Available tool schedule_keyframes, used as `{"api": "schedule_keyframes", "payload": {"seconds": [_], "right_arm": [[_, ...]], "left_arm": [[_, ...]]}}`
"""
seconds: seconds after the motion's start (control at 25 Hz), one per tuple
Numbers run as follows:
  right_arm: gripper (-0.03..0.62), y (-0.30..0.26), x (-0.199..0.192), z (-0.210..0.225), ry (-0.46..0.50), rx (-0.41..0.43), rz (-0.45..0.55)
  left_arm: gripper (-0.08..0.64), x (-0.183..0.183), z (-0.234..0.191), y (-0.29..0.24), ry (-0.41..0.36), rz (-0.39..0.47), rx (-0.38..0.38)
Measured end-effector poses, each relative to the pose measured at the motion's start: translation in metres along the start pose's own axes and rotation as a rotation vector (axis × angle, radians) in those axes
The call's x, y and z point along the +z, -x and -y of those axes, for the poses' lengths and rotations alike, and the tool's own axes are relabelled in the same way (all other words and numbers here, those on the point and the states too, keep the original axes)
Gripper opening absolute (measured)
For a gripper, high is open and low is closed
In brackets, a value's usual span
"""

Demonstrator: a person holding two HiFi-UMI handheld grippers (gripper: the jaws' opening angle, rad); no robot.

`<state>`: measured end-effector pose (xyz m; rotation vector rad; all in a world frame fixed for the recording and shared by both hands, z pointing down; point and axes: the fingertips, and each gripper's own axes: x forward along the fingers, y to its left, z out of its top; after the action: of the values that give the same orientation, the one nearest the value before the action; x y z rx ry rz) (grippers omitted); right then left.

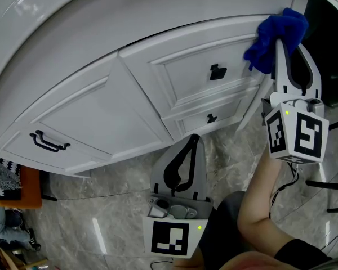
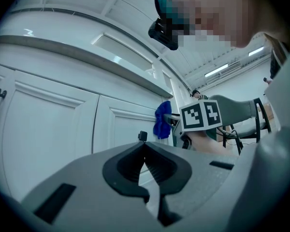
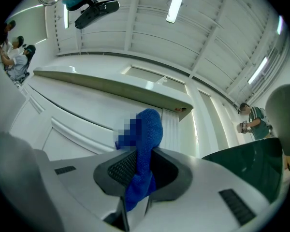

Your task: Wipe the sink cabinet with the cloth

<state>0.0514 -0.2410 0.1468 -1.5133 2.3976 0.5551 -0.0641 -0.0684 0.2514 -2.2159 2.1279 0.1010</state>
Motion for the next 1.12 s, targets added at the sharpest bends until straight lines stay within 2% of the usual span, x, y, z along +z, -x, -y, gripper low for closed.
{"api": "schedule_keyframes", "payload": {"seconds": [0.16,0.28,0.48,0.56,0.64,0.92,1.12], "right_arm": [[0.083,0.007,0.01,-0.004,-0.023,0.017,0.0],[0.083,0.016,0.031,-0.023,-0.057,0.087,0.028],[0.083,0.034,0.065,-0.094,-0.141,0.327,0.107],[0.083,0.036,0.063,-0.131,-0.131,0.437,0.114],[0.083,0.037,0.057,-0.158,-0.106,0.502,0.092],[0.083,0.039,0.046,-0.183,-0.116,0.555,0.044],[0.083,0.04,0.04,-0.195,-0.138,0.58,0.02]], "left_arm": [[0.005,0.002,-0.005,0.006,0.001,-0.003,0.013],[0.005,0.003,-0.014,0.01,0.003,-0.001,0.047],[0.005,0.004,-0.026,0.017,-0.006,-0.002,0.091],[0.005,0.006,-0.03,0.019,-0.006,0.006,0.109],[0.005,0.007,-0.033,0.021,-0.007,0.009,0.128],[0.005,0.006,-0.05,0.03,-0.006,0.0,0.176],[0.005,0.005,-0.048,0.029,-0.003,-0.008,0.164]]}}
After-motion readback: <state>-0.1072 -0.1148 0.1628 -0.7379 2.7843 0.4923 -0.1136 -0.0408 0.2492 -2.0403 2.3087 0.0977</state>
